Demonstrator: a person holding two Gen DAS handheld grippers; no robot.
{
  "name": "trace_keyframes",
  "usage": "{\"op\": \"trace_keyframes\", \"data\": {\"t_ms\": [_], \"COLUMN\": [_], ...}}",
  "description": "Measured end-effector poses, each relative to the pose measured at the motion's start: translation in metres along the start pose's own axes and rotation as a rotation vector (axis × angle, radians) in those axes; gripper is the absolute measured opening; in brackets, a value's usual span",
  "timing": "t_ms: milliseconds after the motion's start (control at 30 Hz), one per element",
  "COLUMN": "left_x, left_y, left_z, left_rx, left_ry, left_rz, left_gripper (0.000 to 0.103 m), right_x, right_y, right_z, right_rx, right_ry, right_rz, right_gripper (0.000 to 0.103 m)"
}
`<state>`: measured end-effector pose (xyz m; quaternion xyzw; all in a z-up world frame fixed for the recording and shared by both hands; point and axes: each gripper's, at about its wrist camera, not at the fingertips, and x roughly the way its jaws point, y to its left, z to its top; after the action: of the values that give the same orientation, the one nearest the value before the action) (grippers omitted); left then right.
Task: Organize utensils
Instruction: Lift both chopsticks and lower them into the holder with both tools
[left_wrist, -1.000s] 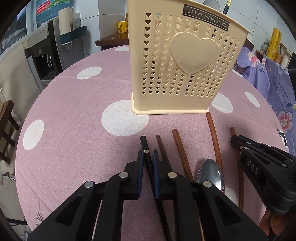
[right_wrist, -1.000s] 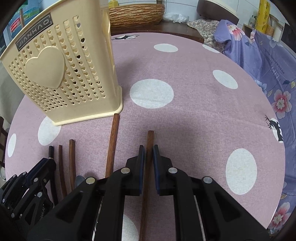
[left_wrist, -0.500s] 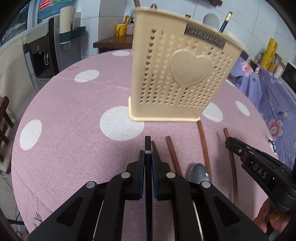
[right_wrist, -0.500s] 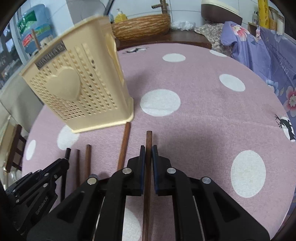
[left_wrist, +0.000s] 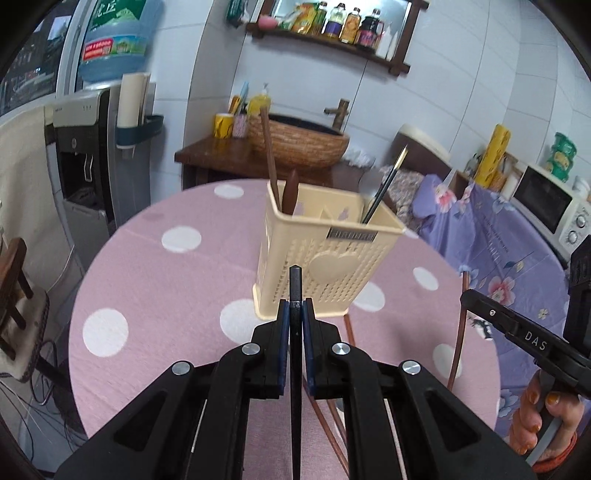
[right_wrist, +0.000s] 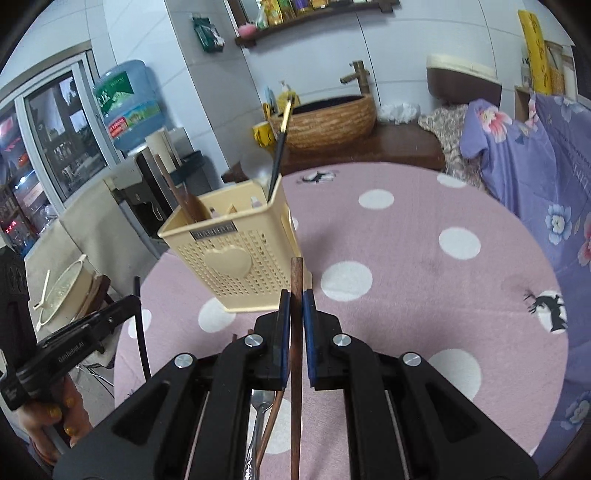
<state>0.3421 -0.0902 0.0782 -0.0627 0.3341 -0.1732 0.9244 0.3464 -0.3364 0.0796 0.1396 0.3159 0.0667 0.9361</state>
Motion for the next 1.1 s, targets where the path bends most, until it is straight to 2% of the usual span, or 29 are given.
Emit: {"op": "trace_keyframes", "data": {"t_ms": [167, 267, 567, 800, 967, 1100], "left_x": [-0.023, -0.027, -0.039, -0.048, -0.054, -0.065], "left_y": [-0.001, 0.002, 0.006, 0.000, -0.003, -0.008], "left_z": [0.007, 0.007, 0.014, 0.024, 0.044, 0.080], "left_rx": [0.039, 0.034, 0.018, 0.046, 0.043, 0.035], "left_ry": [-0.053, -0.054, -0.071, -0.106, -0.115, -0.148], "left_rz": [-0.004, -0.009, -0.027, -0.021, -0.043, -0.055], "left_gripper": [0.008, 0.008, 0.008, 0.008, 0.008, 0.008], "right_x": [-0.033, -0.043, -0.062, -0.067, -0.069, -0.074], "right_y": [0.005, 0.005, 0.010, 0.024, 0.038, 0.051], "right_z": [0.006, 0.005, 0.009, 0.023, 0.044, 0.077], "right_rx": [-0.061, -0.060, -0.067, -0.093, -0.116, -0.129], "right_ry": [-0.030, -0.038, -0.076, -0.094, -0.108, -0.132], "right_rz": [-0.002, 0.000, -0.006, -0.018, -0.014, -0.016], "right_gripper": [0.008, 0.008, 0.008, 0.008, 0.008, 0.008]}}
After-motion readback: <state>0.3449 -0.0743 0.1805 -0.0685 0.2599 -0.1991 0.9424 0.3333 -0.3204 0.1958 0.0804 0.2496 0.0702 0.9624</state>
